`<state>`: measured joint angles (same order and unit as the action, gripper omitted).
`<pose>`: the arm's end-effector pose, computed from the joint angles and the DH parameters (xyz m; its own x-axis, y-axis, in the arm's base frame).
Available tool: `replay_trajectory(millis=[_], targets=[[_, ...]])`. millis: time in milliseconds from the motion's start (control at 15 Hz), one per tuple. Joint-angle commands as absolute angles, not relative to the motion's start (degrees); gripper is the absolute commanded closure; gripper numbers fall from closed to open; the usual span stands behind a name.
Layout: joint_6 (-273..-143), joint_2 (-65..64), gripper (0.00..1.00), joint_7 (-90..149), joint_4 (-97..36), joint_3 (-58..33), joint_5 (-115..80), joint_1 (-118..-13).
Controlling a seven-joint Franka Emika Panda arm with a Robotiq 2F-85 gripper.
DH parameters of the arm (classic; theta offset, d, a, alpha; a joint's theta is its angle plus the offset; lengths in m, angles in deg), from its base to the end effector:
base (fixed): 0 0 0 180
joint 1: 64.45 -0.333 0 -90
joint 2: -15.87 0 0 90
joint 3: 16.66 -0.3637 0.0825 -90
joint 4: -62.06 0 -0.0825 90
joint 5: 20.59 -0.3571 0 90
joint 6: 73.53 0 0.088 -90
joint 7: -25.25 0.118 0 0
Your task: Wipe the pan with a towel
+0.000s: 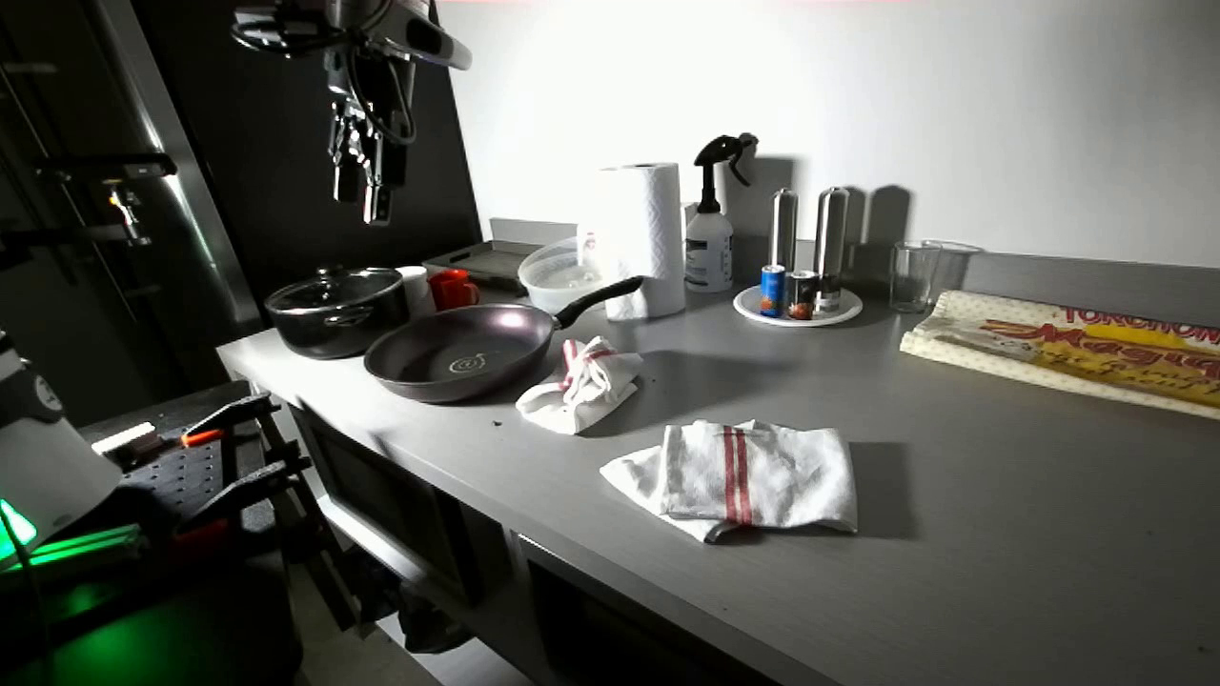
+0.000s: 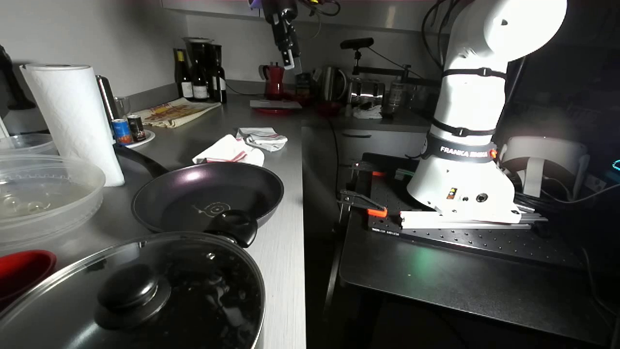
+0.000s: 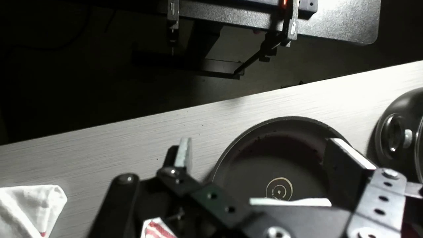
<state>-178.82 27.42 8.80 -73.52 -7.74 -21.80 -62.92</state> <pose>0.3892 -0.0718 0.4335 0.9474 0.1201 -0.2966 0.0819 -0.9870 -0.1382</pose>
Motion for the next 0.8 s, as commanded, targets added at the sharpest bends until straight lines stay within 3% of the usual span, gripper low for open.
replay_trajectory(millis=[0,733], targets=[[-179.65,19.69,0.00,10.13,-66.70,-8.55,-21.95,-61.74],[-192.97,1.54,0.00,13.34,-51.06,-9.24,-15.94,-59.40]])
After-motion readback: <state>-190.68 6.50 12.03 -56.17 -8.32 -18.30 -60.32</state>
